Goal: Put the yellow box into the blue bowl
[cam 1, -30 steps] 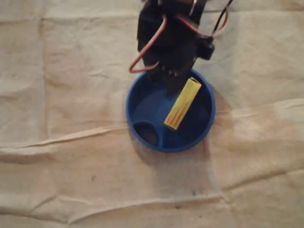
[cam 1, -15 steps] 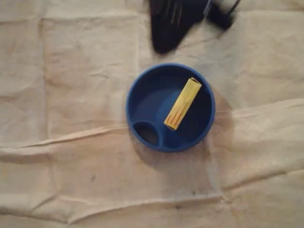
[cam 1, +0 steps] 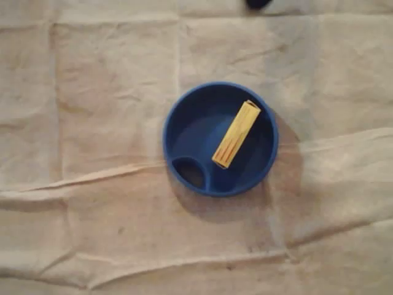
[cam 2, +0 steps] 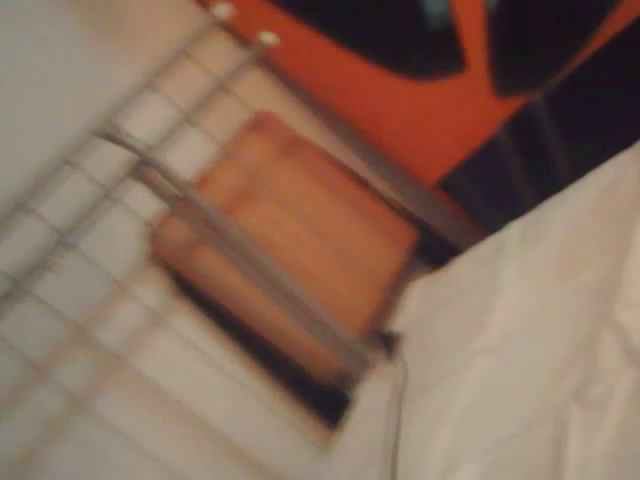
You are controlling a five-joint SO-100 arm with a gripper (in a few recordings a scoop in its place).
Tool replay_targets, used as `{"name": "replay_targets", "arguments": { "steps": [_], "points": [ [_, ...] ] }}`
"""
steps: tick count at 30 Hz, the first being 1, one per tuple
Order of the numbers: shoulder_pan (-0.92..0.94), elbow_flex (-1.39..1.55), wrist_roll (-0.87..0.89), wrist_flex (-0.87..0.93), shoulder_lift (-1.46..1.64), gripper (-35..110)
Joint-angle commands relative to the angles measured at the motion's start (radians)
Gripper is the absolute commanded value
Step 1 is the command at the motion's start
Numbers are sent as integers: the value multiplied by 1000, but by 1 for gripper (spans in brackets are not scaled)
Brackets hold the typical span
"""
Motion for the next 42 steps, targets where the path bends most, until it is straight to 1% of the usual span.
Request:
{"name": "replay_targets", "arguments": {
  "steps": [1, 8, 13, 19, 26, 32, 42],
  "points": [
    [-57, -31, 41, 35, 117, 0],
    [-117, -29, 156, 32, 232, 0],
    [-121, -25, 259, 34, 328, 0],
    [-121, 140, 344, 32, 494, 0],
    [-121, 425, 399, 26, 781, 0],
    [-150, 612, 414, 28, 954, 0],
    [-210, 719, 416, 29, 1072, 0]
  ]
}}
